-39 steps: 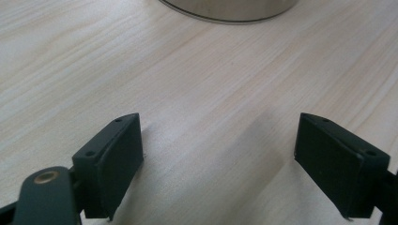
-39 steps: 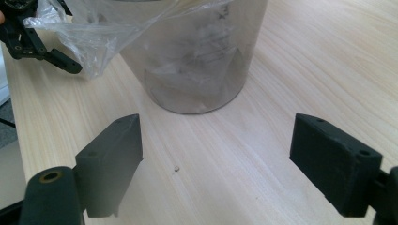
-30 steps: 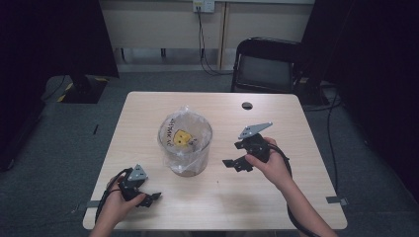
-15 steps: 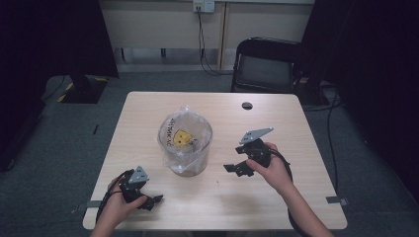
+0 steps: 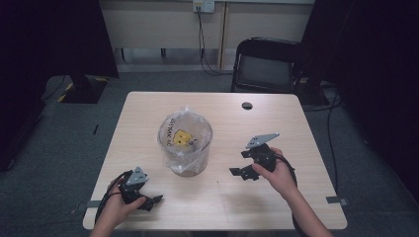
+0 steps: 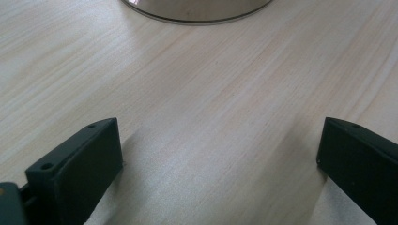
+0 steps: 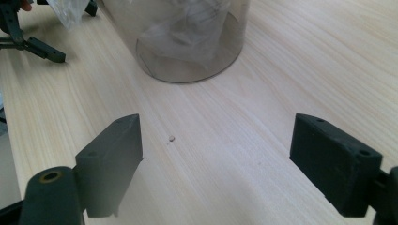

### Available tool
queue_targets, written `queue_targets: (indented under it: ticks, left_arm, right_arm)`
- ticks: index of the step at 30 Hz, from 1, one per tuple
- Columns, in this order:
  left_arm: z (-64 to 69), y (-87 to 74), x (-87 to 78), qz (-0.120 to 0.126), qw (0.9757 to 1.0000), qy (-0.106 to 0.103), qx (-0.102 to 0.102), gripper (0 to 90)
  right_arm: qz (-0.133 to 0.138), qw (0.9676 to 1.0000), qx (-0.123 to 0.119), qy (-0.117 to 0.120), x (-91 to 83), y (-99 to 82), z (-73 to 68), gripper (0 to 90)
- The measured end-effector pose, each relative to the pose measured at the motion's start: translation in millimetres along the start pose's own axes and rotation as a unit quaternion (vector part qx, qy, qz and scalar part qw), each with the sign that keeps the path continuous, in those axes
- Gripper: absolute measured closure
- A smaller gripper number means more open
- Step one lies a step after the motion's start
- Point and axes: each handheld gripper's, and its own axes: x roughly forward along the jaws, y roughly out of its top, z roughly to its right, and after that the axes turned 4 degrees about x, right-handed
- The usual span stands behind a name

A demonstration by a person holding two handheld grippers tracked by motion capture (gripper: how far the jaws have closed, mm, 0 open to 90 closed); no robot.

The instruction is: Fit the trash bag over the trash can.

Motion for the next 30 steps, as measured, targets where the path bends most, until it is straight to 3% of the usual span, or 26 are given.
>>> queue_targets:
  ticks: [30]
  left_arm:
    - [0.2, 0.0, 0.1, 0.001, 1.0000, 0.000, -0.001, 0.0]
  right_arm:
    - [-0.006, 0.9993, 0.032, -0.016, 1.3, -45.9, 23.6, 16.4]
